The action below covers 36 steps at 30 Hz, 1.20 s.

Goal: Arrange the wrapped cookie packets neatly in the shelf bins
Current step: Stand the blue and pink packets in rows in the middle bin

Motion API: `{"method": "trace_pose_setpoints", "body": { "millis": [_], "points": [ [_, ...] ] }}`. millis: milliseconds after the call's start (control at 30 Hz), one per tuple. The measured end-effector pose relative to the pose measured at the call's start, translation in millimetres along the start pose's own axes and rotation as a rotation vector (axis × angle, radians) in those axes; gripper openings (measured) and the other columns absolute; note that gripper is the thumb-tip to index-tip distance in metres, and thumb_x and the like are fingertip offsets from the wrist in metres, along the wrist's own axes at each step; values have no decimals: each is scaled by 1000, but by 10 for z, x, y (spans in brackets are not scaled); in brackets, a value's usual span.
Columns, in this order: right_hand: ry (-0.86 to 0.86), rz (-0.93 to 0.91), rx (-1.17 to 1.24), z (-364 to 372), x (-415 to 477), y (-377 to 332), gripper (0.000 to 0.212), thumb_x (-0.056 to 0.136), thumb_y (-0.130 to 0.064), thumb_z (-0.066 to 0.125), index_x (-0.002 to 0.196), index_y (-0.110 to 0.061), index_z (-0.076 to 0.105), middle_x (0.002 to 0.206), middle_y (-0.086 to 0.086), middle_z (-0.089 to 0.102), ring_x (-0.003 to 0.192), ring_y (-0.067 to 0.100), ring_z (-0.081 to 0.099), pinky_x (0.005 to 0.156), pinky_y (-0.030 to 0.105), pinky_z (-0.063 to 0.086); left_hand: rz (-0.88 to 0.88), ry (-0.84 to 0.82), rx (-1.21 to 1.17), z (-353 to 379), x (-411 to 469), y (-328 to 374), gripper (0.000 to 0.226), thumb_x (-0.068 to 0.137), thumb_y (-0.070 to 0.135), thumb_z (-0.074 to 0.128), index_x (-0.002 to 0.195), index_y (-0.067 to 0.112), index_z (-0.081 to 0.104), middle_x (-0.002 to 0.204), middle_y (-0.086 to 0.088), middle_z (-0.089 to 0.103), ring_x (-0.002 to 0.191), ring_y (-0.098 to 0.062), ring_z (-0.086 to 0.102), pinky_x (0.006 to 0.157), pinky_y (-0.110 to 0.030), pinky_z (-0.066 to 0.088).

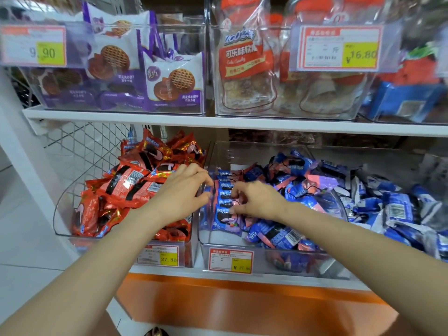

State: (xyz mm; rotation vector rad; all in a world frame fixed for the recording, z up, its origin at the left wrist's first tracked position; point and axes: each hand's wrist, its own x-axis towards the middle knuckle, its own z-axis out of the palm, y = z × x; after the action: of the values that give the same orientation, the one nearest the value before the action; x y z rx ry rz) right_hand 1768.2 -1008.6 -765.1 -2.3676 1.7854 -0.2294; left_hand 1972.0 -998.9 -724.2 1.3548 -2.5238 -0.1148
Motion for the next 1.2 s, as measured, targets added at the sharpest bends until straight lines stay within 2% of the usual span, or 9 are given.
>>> {"method": "trace_pose_setpoints", "body": {
  "millis": [133,233,433,600,700,833,933,1033,1200],
  "points": [
    [203,-62,81,-421,-169,137,24,84,-31,68,106,-22,64,94,-5,66,89,15,62,78,29,49,43,128,45,-3,43,92,27,91,26,54,118,22,57,130,6,45,118,-15,33,96,-26,23],
    [209,-77,15,-578,-298,340,20,84,-24,67,105,-25,66,97,-6,69,92,17,63,82,35,50,149,215,-7,66,76,279,25,89,21,56,114,20,59,122,5,51,112,-15,36,93,-25,26],
    [-20,-196,-412,-524,-467,422,37,90,-43,56,127,-38,55,126,-11,58,119,14,48,95,29,31,79,-74,14,401,235,549,30,89,24,58,117,16,51,121,-2,54,116,-21,45,86,-31,38],
    [-48,-243,-687,-429,-480,290,53,90,-17,46,137,-41,40,130,-5,49,117,22,43,96,35,26,-34,-227,64,573,377,637,29,90,18,55,117,10,49,122,-11,55,113,-28,51,73,-30,36],
    [-21,-252,-685,-367,-431,245,41,92,-24,49,131,-36,51,125,0,50,116,24,46,96,37,28,-100,-280,-1,659,455,581,27,89,12,53,115,8,52,121,-13,57,111,-29,53,79,-31,40],
    [262,-219,-378,-403,-393,355,13,85,-26,62,95,-29,70,95,-3,65,93,23,62,79,33,41,-118,-289,-197,644,486,509,35,84,12,64,117,11,51,115,-5,61,106,-22,56,84,-29,44],
    [296,3,-120,-541,-451,466,16,90,-30,57,101,-29,70,100,-11,67,95,14,60,71,26,40,-96,-234,-484,531,463,497,45,78,15,74,116,11,49,105,-2,58,88,-15,58,81,-29,47],
    [343,123,241,-619,-489,506,11,88,-20,62,93,-20,72,77,-9,63,76,9,58,65,25,42,-108,-99,-691,445,439,478,22,82,17,71,96,18,54,95,-9,65,77,-18,64,76,-36,52],
    [351,209,614,-649,-524,470,10,90,-7,59,91,-5,68,62,3,58,35,-1,45,38,9,30,-208,-105,-1099,334,377,534,7,92,14,56,86,16,54,78,-2,65,59,-6,64,60,-23,53]
  ]
}}
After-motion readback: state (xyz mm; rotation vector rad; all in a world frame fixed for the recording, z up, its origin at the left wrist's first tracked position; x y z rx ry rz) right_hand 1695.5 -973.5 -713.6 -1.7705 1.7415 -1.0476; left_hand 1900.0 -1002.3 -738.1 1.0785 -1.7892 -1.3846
